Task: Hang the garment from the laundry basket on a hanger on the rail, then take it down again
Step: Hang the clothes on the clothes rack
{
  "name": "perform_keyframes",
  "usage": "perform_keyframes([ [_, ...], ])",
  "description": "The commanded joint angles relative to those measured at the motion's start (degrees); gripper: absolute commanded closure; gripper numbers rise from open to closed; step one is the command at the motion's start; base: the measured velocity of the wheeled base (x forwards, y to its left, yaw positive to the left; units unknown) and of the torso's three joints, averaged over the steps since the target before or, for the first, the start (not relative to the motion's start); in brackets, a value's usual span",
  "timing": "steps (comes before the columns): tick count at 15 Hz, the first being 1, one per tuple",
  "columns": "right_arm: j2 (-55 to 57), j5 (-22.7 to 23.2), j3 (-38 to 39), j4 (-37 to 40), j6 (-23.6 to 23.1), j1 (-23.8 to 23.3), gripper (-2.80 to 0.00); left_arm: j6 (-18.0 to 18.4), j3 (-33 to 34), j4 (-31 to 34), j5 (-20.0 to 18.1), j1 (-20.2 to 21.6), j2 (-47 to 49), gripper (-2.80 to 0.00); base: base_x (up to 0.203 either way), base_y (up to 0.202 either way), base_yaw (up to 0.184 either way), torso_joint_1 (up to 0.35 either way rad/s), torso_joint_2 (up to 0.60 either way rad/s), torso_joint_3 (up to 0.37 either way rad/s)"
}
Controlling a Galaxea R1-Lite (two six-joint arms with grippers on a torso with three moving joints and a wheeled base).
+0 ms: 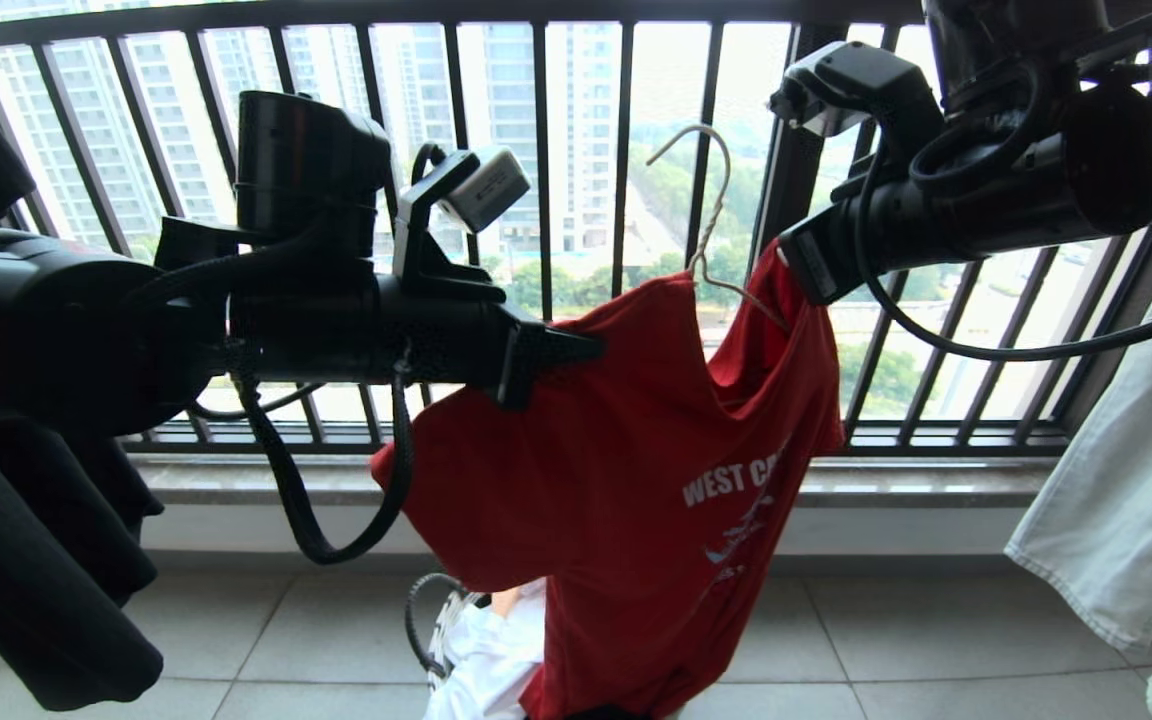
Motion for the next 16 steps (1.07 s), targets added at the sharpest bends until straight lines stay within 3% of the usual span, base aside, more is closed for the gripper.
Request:
perform_keyframes([
  [1,-1.29,-0.67,0.13,0.28,0.86,2.40,0.00,0.04,0.16,-1.74,1.32,-0.01,1.37,0.00,0.000,0.000,0.000,0.000,0.00,0.000],
  [5,-1.84,-2.03,0.14,0.23,3.81,6.47,0.00,-0.42,0.59,-5.11,2.87,-0.09,2.15,0.00,0.000,0.000,0.000,0.000,0.00,0.000],
  [7,-1.76,-2.92,-0.04,-0.15,4.91,7.33,0.00,-0.77,2.46,-9.99,3.04,-0.33,2.07,0.00,0.000,0.000,0.000,0.000,0.00,0.000],
  [10,-0.81,-9.67,-0.38,-3.65,5.31,7.33,0.00,-0.34,3.33,-14.67,9.58,-0.95,3.36,0.00,0.000,0.000,0.000,0.000,0.00,0.000],
  [12,-0.70,-10.58,-0.46,-4.80,6.94,7.96,0.00,0.98,3.29,-14.80,11.01,-2.08,4.66,0.00,0.000,0.000,0.000,0.000,0.00,0.000],
  [14,0.26,-14.95,-0.92,-4.75,7.86,9.63,0.00,2.82,2.49,-14.88,15.21,-2.40,6.17,0.00,0.000,0.000,0.000,0.000,0.00,0.000],
  [16,1.32,-17.14,-1.69,-4.72,9.47,8.88,0.00,3.11,2.15,-14.81,16.58,-2.55,6.45,0.00,0.000,0.000,0.000,0.000,0.00,0.000],
])
